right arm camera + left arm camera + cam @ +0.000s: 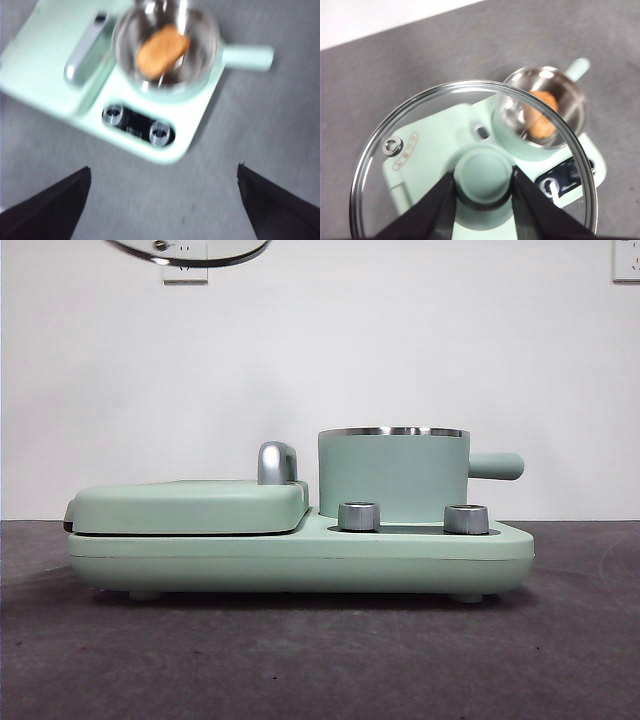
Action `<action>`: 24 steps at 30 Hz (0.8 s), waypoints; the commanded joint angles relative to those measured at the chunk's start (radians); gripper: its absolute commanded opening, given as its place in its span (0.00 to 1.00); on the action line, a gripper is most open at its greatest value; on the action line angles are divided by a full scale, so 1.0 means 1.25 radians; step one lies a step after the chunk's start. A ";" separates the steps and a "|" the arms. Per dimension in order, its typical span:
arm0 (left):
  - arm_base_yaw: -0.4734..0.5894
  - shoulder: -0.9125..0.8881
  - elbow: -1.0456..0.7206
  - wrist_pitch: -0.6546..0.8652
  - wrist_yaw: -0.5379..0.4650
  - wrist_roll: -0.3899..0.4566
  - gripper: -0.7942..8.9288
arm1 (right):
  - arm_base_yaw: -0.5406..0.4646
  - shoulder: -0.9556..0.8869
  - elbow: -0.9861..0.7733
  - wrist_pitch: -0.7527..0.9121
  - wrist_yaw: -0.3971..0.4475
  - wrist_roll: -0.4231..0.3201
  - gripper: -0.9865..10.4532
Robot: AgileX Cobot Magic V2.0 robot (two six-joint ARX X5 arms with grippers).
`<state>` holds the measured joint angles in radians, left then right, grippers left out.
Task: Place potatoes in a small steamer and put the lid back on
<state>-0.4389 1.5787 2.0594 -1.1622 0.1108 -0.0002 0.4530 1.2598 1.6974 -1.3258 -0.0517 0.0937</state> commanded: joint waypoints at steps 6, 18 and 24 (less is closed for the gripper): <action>-0.089 0.045 0.020 0.067 0.005 -0.031 0.10 | 0.023 -0.331 -0.349 0.141 0.000 0.082 0.49; -0.201 0.229 0.020 0.243 -0.002 -0.056 0.10 | 0.027 -0.664 -0.576 0.136 0.000 0.182 0.49; -0.222 0.313 0.020 0.346 -0.048 -0.058 0.10 | 0.027 -0.686 -0.586 0.139 -0.001 0.182 0.49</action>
<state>-0.7105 1.9553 2.0594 -0.7650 0.0563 -0.0681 0.4778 0.4015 0.9577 -1.1633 -0.0521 0.3103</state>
